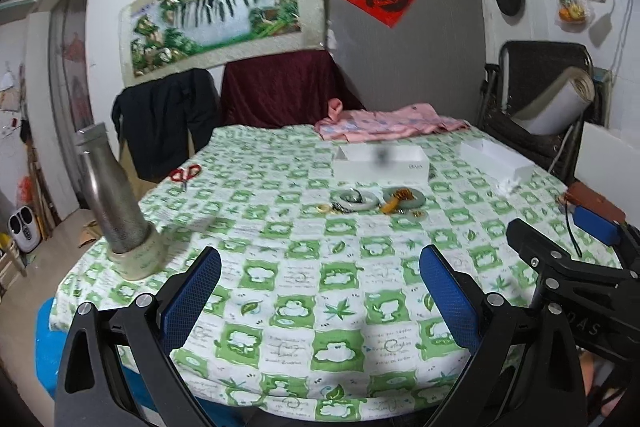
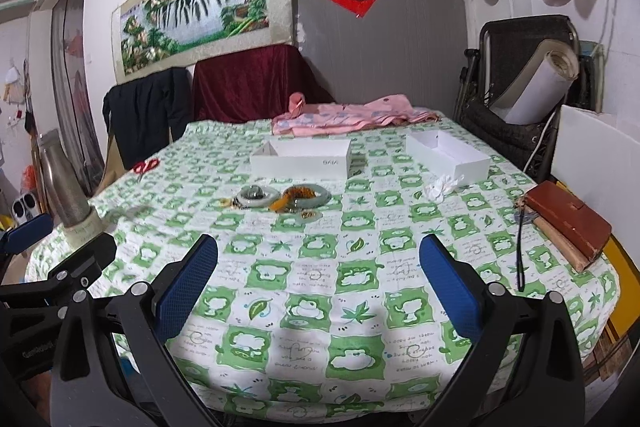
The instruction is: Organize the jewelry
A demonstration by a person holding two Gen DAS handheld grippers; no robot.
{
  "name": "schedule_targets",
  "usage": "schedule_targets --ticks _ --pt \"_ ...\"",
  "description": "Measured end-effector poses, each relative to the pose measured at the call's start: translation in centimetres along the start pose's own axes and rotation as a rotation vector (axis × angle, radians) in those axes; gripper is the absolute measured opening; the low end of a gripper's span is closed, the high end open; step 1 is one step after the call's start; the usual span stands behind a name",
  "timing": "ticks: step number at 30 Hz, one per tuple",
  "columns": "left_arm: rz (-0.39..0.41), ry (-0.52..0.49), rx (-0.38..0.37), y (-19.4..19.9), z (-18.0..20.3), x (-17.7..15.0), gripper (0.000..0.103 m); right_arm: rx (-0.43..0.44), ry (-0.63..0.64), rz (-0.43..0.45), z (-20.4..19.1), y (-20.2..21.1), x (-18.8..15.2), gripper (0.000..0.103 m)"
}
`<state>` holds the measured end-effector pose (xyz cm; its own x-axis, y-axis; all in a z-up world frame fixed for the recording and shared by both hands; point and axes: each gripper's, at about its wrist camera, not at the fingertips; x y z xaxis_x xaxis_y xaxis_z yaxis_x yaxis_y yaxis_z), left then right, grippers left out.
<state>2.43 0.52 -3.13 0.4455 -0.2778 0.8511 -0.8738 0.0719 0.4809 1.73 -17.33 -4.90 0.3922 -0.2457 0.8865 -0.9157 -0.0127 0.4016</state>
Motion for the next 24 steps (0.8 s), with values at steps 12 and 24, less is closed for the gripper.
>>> schedule_targets --ticks 12,24 --pt "-0.139 0.050 -0.047 -9.9 -5.5 1.2 0.097 0.133 -0.048 -0.300 2.7 -11.2 -1.0 0.096" --pt "-0.257 -0.190 -0.181 -25.2 0.0 7.1 0.098 0.089 0.027 -0.411 1.5 -21.9 5.0 0.096"
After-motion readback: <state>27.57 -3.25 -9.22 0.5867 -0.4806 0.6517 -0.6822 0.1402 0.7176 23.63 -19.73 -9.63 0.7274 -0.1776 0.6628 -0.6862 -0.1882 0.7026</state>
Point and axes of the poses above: each gripper's, at about its wrist camera, not at the fingertips, and y roughly against the way its jaws point, z to its right, x to its top, and after that the axes turned 8 degrees about -y, right-handed
